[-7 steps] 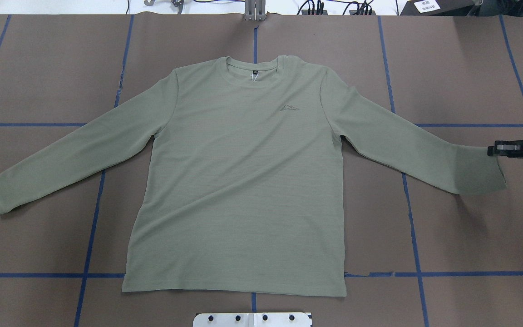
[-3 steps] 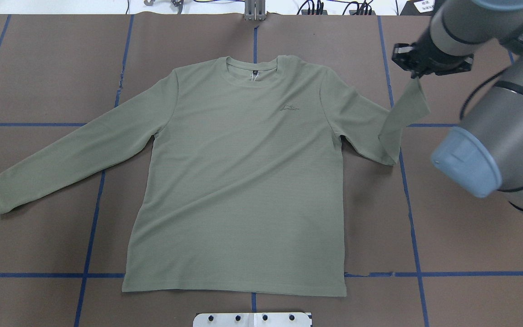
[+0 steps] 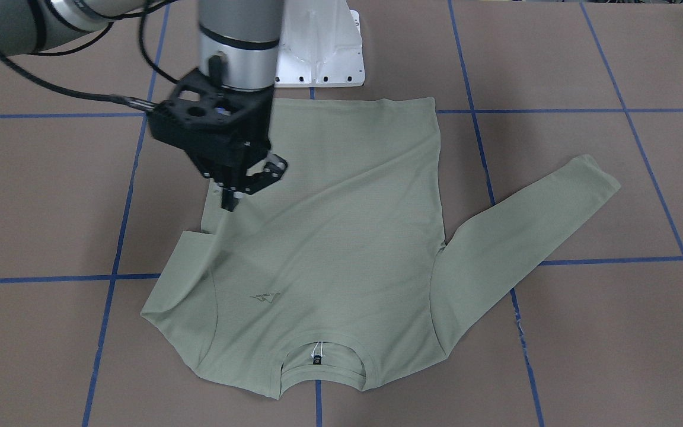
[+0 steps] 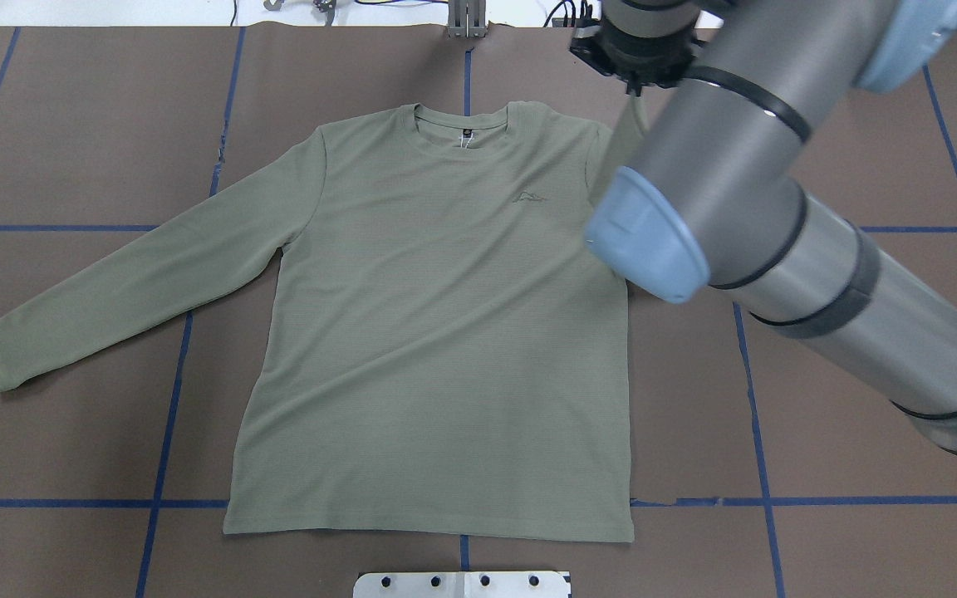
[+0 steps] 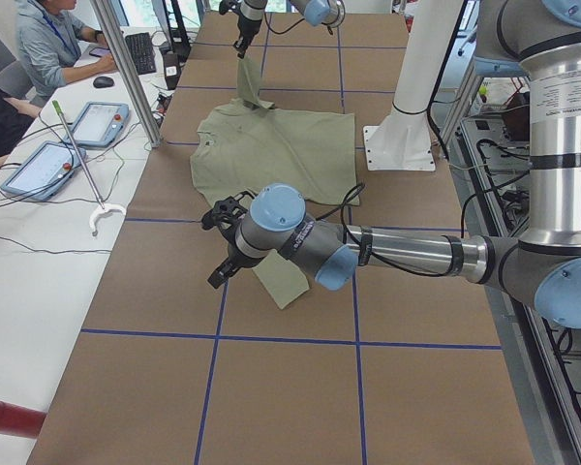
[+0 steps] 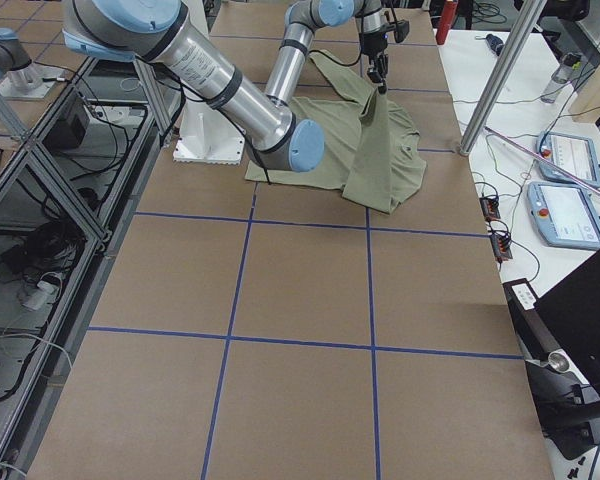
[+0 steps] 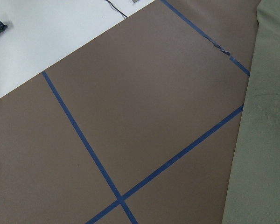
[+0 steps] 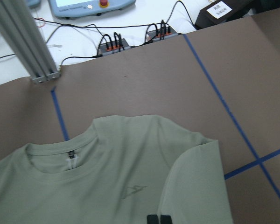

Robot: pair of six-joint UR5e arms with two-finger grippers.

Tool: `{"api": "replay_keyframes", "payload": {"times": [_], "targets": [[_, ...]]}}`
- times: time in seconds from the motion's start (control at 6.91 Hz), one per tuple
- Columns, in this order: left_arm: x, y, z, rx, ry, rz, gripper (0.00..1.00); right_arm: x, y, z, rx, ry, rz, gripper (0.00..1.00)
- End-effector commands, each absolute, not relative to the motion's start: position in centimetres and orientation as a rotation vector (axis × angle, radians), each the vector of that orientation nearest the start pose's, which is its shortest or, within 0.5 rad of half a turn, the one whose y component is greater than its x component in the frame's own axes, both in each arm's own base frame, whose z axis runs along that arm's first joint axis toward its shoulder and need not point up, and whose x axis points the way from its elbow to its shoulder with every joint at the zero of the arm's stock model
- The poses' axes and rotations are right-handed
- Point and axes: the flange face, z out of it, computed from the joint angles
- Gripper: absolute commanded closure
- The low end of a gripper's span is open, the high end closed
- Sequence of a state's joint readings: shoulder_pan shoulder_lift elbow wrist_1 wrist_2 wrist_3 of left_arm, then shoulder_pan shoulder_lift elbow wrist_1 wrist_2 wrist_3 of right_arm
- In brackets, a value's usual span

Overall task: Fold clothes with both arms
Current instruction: 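Carry the sleeve with the right gripper across the shirt body toward the left arm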

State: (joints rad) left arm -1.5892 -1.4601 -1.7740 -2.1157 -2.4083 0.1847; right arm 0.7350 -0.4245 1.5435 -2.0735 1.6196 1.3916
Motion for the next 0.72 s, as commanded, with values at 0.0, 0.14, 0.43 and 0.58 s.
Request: {"api": "replay_keyframes", "payload": {"times": [0.0,0.14,0.43,0.58], "targets": [[-6.8,-46.2,54.6,0.676,0.747,0.415,0.0,-58.1,-56.3,-3.8,0.343,-0.627,0.607,1.0],[-6.8,-46.2,54.7,0.674,0.748,0.416,0.0,-62.3,-53.9,-3.3,0.361,-0.642,0.611,1.0],[-6.8,-46.1,54.9,0.67,0.747,0.415,0.0,-65.9,-49.7,-3.4,0.37,-0.65,0.582,1.0],[-6.8,-46.1,54.9,0.67,0.747,0.415,0.0,-66.1,-49.4,-3.4,0.367,-0.653,0.586,1.0]]}}
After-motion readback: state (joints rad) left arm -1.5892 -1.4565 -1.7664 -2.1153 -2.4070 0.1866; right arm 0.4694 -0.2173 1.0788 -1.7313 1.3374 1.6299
